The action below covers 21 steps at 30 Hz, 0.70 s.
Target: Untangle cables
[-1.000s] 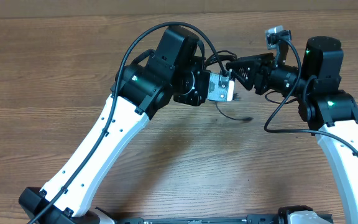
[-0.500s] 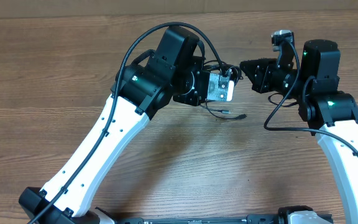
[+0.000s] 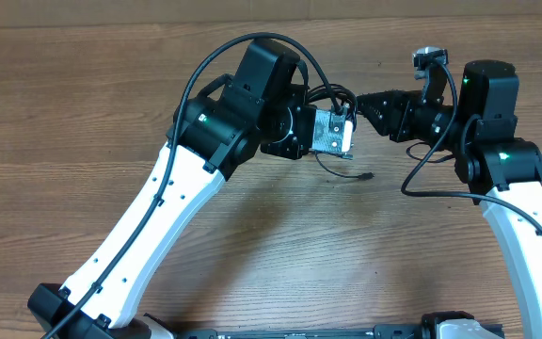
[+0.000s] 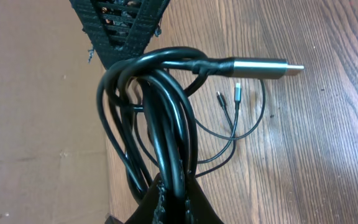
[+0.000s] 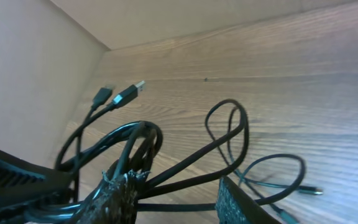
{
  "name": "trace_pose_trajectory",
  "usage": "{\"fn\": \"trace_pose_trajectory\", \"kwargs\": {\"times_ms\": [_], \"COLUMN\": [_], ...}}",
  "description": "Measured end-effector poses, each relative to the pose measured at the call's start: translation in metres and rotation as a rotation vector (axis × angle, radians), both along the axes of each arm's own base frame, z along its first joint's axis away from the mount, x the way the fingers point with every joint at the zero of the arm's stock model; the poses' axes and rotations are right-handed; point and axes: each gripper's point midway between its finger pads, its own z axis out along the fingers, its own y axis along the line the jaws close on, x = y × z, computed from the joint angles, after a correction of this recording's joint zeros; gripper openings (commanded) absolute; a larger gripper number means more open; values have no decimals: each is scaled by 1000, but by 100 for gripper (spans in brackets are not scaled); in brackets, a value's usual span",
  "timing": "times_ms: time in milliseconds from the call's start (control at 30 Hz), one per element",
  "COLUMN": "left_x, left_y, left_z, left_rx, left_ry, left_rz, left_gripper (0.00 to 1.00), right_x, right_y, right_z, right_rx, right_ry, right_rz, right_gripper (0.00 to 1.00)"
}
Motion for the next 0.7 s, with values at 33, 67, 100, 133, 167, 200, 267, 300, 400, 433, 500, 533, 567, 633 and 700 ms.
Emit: {"fn": "trace_pose_trajectory", "kwargs": {"times_ms": [33, 67, 100, 133, 167, 200, 267, 300, 400, 433, 500, 533, 567, 633, 700], "left_x": [0, 0, 0, 0, 0, 0, 1, 2, 11, 14, 19, 21, 23, 28, 30], "left_y": [0, 0, 0, 0, 0, 0, 1, 2, 5, 7, 13, 16, 18, 24, 29], "left_z": [0, 0, 0, 0, 0, 0, 0, 0, 3, 3, 3, 3, 3, 3, 3], "left_rx": [0, 0, 0, 0, 1, 0, -3, -8, -52, -67, -112, -134, -152, -213, -254], "left_ry": [0, -1, 0, 0, 0, 0, 8, 16, 49, 61, 114, 139, 160, 226, 274], "left_rz": [0, 1, 1, 1, 1, 3, 21, 40, 163, 204, 314, 360, 399, 509, 577], "left_gripper": [4, 4, 4, 4, 4, 4, 4, 4, 4, 4, 4, 4, 4, 4, 4], "right_x": [-1, -2, -2, -3, -4, -4, -6, -6, -7, -7, -7, -7, -7, -8, -8], "right_y": [1, 2, 3, 3, 4, 5, 6, 6, 7, 7, 8, 8, 8, 9, 9], "right_z": [1, 1, 1, 2, 2, 2, 1, 1, 1, 1, 2, 3, 3, 3, 3], "right_rx": [10, 20, 26, 32, 39, 43, 51, 51, 55, 56, 55, 50, 39, 19, -3], "right_ry": [7, 13, 17, 21, 25, 29, 42, 44, 47, 48, 40, 29, 15, -12, -39], "right_rz": [2, 5, 7, 10, 13, 16, 19, 18, 24, 26, 32, 39, 49, 70, 89], "right_gripper": [44, 44, 44, 44, 44, 44, 44, 44, 44, 45, 53, 56, 59, 64, 69]}}
